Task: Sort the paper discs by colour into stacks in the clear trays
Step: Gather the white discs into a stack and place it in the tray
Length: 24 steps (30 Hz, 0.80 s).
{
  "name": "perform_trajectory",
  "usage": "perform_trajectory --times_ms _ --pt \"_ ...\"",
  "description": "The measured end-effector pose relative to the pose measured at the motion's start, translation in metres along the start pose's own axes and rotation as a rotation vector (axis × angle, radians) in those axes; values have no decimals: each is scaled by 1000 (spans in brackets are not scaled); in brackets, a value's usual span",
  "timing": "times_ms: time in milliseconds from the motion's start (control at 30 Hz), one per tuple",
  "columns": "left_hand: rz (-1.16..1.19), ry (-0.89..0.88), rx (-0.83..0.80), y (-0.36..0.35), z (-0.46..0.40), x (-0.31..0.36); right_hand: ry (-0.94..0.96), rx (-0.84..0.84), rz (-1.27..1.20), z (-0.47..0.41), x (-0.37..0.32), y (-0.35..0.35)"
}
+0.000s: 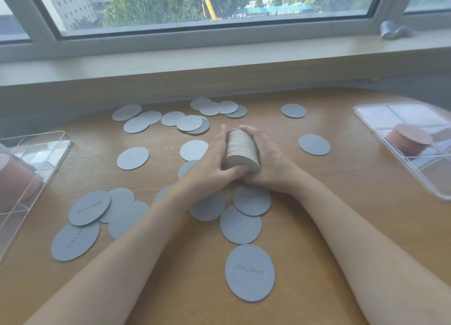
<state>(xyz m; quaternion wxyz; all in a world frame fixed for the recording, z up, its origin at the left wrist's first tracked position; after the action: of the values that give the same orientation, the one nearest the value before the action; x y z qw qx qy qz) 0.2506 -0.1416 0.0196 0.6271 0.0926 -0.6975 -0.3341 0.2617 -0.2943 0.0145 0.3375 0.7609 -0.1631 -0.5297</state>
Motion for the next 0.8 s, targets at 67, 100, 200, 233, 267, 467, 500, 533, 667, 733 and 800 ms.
perform_trajectory --times_ms 67,100,200,233,267,467,500,533,667,733,800 --pt "-96 -45 -3 -4 1 4 -18 13 12 -1 2 1" --pt "-136 -66 8 -5 1 5 -26 22 22 -2 3 2" --pt "-186 -86 30 -6 0 5 -41 26 39 -2 2 3" --pt "-187 -85 39 -6 0 5 -45 22 44 -2 1 3" --pt "-189 -81 48 -5 -1 5 -45 20 42 -2 1 3" --pt "-118 -17 37 -16 0 6 -48 -43 -101 2 0 3" --pt "-107 -8 29 -17 0 6 -48 -41 -105 2 0 2" --pt "-107 -6 27 -17 1 6 -47 -38 -109 2 0 2" --pt "-123 -3 -12 -9 1 11 -75 -35 -114 4 0 3" --pt "-95 2 -21 7 -2 11 -104 -34 -133 6 1 4" --pt "-152 -17 126 32 -5 4 -107 -28 -127 7 2 6"
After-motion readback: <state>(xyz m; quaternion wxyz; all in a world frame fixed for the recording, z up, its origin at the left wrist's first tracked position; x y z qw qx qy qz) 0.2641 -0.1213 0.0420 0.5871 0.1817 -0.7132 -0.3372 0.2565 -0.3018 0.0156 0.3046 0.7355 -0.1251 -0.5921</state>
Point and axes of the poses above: each hand's wrist, its own z-axis away from the middle knuckle, its own y-axis out of the back of the hand, x = y × z, the point moved 4 cm from there along -z, towards the middle knuckle, and after that the axes turned 2 degrees about y, right-handed, at the moved point
